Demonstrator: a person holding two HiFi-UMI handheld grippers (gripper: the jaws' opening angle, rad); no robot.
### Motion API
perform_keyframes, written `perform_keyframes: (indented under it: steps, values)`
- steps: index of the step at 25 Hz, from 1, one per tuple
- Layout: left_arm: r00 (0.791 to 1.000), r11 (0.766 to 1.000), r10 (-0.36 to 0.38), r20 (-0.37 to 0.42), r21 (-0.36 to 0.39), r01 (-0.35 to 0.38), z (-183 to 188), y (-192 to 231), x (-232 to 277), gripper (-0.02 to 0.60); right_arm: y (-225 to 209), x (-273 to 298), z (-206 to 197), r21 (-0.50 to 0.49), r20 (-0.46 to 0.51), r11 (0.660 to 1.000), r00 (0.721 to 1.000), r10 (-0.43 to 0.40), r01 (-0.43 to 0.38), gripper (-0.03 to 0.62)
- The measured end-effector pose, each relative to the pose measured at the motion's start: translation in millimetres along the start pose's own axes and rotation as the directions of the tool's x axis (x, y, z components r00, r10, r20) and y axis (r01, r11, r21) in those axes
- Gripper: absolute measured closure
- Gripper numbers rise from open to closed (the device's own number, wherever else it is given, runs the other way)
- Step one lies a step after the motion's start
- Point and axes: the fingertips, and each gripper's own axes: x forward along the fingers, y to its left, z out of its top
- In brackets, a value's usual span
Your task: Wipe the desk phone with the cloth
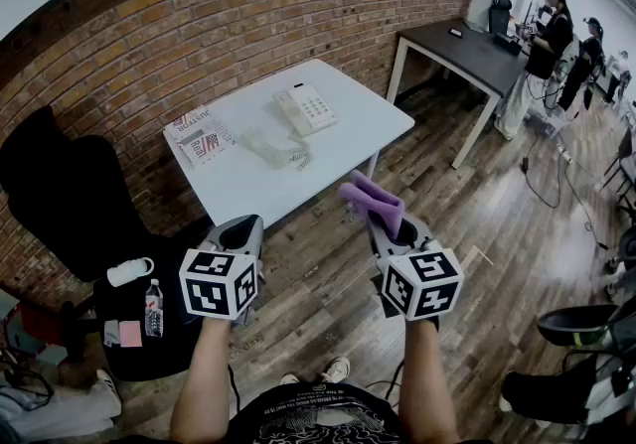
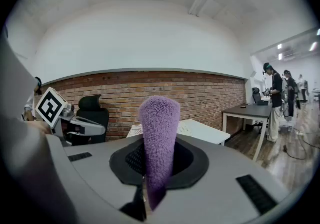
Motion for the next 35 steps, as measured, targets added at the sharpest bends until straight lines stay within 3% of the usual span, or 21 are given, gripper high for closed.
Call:
perform_keyframes:
  steps: [17, 26, 35]
  values:
    - [0.999, 0.999, 0.033, -0.019, -0.029, -0.034, 13, -42, 62, 0.575, -70, 11, -5, -0.026, -0.030, 0.997, 0.997, 0.073, -0.074, 0.549]
    - [0.999, 0.999, 0.037, -0.024, -0.022, -0.038, 24, -33, 105, 0.575, -97, 47, -6, -0.013, -0.034, 0.996, 0.996, 0.087, -0.087, 0.549]
    - [0.999, 0.999, 0.021, -0.029, -0.042, -0.023, 44, 5, 176, 0.575, -126, 124, 1, -0.015, -0.068, 0.996, 0.994, 0.085, -0.086, 0.548]
